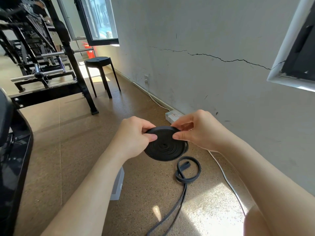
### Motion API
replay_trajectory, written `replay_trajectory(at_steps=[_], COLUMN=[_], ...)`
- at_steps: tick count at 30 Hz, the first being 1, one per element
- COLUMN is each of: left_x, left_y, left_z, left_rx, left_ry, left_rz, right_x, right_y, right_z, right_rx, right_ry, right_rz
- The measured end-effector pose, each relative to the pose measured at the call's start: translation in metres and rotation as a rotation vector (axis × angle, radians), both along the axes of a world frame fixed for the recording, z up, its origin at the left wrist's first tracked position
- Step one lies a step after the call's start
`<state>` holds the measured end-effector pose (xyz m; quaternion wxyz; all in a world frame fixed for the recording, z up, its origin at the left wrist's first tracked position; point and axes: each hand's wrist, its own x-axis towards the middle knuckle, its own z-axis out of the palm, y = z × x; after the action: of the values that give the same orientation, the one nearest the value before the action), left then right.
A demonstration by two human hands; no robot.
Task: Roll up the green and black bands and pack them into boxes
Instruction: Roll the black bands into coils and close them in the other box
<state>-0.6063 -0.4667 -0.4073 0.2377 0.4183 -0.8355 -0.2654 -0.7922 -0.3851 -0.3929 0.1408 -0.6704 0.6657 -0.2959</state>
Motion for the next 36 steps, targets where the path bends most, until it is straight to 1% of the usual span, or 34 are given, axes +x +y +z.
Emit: replay_trajectory(at_steps=[5,11,15,23,28,33,36], left_x=[0.001,0.003,0.003,0.004,0.005,0.007,0.009], left_y=[-0.006,-0.008,-0.009,-0.008,-0.008,-0.010,-0.013], left_z=[-0.003,-0.003,-0.004,-0.002,-0.002,-0.004,-0.004], left_rx=[0.045,0.132,0.174,0.201,0.251,0.367,0.437], left_ry=[0.079,0.177,0.221,0.234,0.258,0.326,0.369], left_rz=[0.055,0.100,0.122,0.139,0.140,0.158,0.164], right_x=[-0.003,-0.005,-0.005,-0.006,-0.007,-0.007,-0.008], right_y=[0.001,0.001,0.003,0.001,0.000,-0.002,-0.001], right_z=[0.000,-0.001,0.002,0.002,-0.001,-0.008,-0.009], right_rx=[0.011,0.028,0.000,0.028,0.006,-0.038,-0.042], right_ry=[-0.009,-0.010,0.011,0.067,-0.043,-0.129,-0.255], right_rz=[-0.048,-0.050,-0.042,-0.035,-0.047,-0.077,-0.020])
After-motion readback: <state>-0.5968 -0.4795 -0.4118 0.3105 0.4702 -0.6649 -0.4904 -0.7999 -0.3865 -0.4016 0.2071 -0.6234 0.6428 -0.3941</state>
